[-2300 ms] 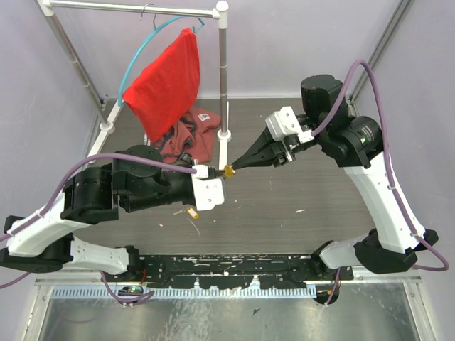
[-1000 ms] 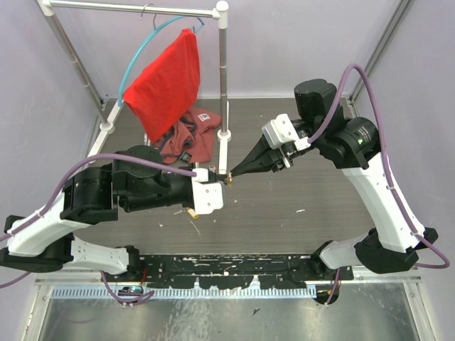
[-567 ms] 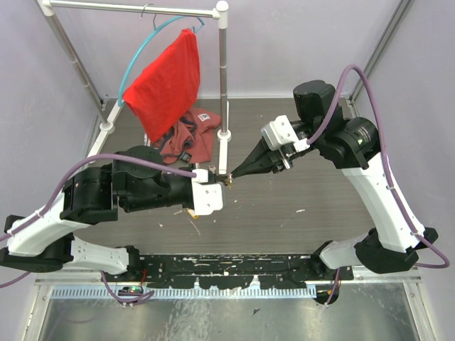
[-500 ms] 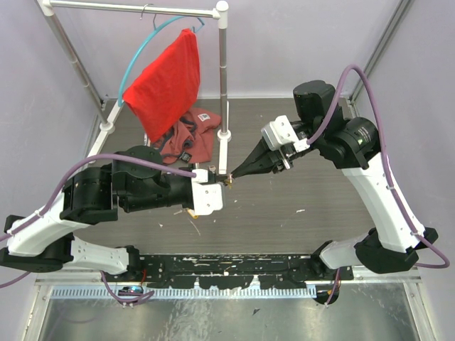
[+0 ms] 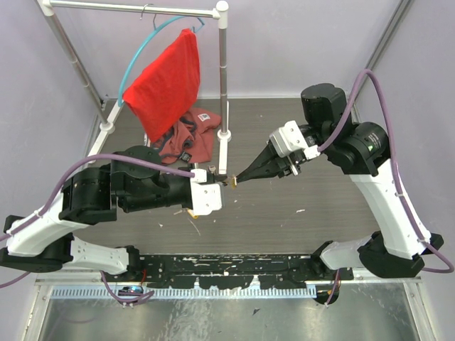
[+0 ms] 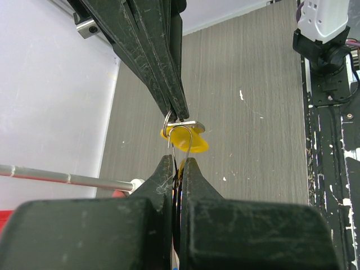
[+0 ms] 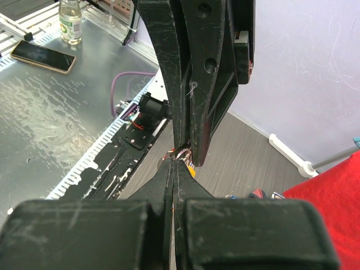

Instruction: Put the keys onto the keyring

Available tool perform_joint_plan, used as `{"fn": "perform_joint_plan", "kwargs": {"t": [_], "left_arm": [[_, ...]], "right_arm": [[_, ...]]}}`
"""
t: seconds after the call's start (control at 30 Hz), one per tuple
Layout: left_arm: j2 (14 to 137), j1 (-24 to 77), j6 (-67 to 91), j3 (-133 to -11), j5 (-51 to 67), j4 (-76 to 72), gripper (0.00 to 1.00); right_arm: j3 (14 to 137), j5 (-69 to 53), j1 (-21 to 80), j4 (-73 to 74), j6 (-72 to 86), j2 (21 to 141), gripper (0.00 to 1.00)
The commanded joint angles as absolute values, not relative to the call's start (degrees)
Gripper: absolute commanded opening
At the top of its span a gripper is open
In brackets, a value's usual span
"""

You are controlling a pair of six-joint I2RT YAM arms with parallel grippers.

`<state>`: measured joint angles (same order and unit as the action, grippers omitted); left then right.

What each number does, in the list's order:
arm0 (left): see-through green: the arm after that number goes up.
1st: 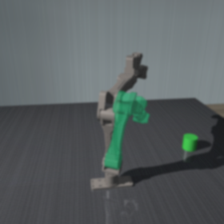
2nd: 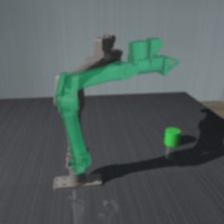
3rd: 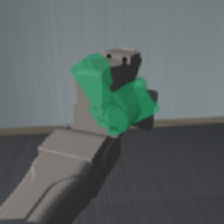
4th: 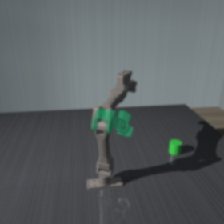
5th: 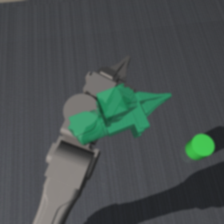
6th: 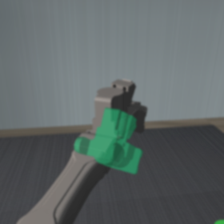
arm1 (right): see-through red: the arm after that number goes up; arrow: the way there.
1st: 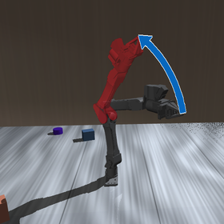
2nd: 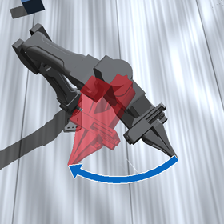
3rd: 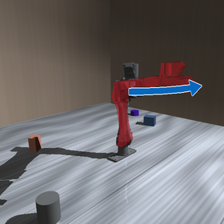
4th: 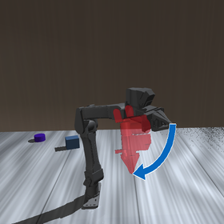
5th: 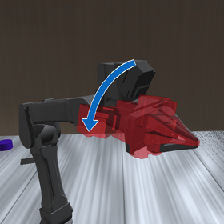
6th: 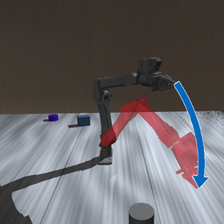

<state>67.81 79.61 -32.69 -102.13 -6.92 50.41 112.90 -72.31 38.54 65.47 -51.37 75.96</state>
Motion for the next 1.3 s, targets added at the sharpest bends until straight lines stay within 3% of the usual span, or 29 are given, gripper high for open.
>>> {"fn": "perform_joint_plan", "kwargs": {"t": [0.0, 0.23, 0.47, 0.9, 1.27], "left_arm": [[67.39, 79.19, -32.43, -103.45, -9.2, 47.5, 0.0], [67.43, 79.19, -32.43, -103.36, -9.16, 47.52, 0.0], [66.64, 79.19, -32.19, -101.77, -11.08, 47.72, 0.0], [63.92, 79.19, -30.31, -96.07, -21.98, 42.29, 0.0], [66.68, 79.2, -30.51, -97.73, -18.58, 39.95, 0.0]], "right_arm": [[113.91, -76.36, 39.5, 65.59, -51.17, 73.92, 0.01], [113.23, -75.27, 39.5, 64.17, -49.49, 73.68, 0.01], [107.54, -70.03, 39.48, 52.01, -39.45, 69.58, 0.01], [102.74, -67.28, 39.53, 49.47, -32.84, 67.28, 0.01], [97.92, -66.6, 39.48, 42.84, -25.75, 68.23, 0.01]]}}
